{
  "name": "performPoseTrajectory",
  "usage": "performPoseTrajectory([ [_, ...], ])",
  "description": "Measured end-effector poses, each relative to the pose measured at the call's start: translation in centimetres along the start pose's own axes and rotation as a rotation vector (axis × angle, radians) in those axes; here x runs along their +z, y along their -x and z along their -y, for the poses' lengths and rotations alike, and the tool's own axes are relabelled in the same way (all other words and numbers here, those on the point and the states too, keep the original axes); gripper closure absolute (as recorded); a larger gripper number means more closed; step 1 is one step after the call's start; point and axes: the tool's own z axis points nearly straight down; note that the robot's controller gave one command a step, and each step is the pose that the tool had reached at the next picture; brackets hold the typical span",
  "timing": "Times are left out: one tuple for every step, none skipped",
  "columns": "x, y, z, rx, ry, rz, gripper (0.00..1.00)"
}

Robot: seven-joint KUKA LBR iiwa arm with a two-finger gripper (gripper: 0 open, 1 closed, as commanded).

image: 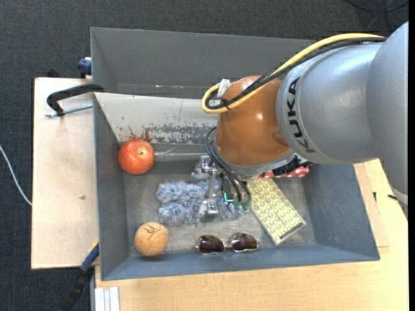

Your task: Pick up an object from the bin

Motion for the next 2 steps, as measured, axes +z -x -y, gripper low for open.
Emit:
performPoseTrajectory([
  [-0.3, 0.2, 0.0, 0.001, 0.001, 0.006, 0.0],
  [6.7, 3.6, -1.4, -0.041, 0.002, 0.009, 1.0],
])
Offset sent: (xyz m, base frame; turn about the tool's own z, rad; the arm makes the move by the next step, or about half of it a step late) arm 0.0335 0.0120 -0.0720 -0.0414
